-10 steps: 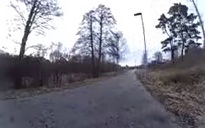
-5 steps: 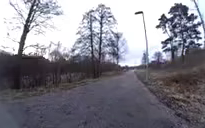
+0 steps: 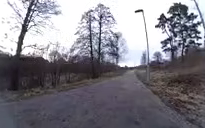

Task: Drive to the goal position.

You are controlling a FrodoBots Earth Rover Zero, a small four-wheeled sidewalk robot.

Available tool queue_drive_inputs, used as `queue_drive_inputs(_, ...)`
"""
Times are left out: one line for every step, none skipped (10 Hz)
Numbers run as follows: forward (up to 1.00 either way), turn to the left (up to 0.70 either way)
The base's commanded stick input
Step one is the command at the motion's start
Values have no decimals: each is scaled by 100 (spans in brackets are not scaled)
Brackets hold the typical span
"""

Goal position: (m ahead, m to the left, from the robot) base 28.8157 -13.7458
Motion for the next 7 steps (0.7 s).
queue_drive_inputs(50,0)
queue_drive_inputs(50,0)
queue_drive_inputs(50,0)
queue_drive_inputs(50,0)
queue_drive_inputs(50,0)
queue_drive_inputs(50,0)
queue_drive_inputs(50,0)
